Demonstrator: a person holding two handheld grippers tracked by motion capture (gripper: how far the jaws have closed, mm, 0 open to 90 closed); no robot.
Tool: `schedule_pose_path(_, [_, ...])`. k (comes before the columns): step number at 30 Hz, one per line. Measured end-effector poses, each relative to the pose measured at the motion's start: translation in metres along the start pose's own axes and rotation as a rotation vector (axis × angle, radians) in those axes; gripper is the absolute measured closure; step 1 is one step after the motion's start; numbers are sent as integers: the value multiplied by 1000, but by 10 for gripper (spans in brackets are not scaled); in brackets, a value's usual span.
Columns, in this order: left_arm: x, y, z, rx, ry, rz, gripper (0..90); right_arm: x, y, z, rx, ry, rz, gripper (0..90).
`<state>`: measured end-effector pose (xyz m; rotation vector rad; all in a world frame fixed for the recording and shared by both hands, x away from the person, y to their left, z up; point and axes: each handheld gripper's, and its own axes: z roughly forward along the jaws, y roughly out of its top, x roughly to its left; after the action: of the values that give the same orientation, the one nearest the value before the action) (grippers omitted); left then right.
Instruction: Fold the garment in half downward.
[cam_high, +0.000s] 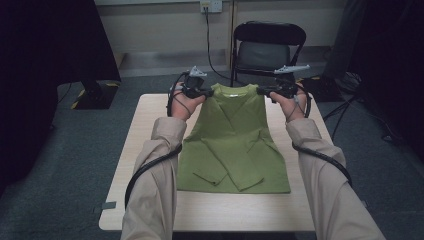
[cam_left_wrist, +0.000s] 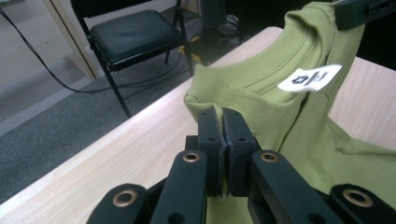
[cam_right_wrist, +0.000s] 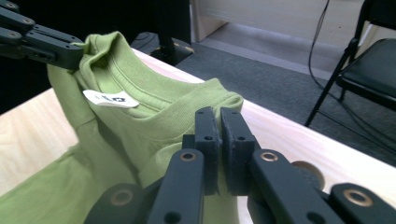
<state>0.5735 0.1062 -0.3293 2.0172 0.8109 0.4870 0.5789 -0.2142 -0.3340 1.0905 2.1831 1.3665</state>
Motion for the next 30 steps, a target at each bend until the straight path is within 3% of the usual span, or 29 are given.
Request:
schedule_pose_path(8, [-8,-6,-11,41,-41,8,874,13,-10,-16,14,62,-4,862])
schedule_pose_path(15, [-13,-19,-21,57,-94,-21,874,26,-20,-27,31,109,8,862])
schedule_pose_path(21, [-22,-26,-32,95,-132,1,874,37,-26,-36,44,141,-7,862])
schedule_pose_path(30, [-37,-39,-42,107,-181,10,873,44,-42,-52,43,194,8,862])
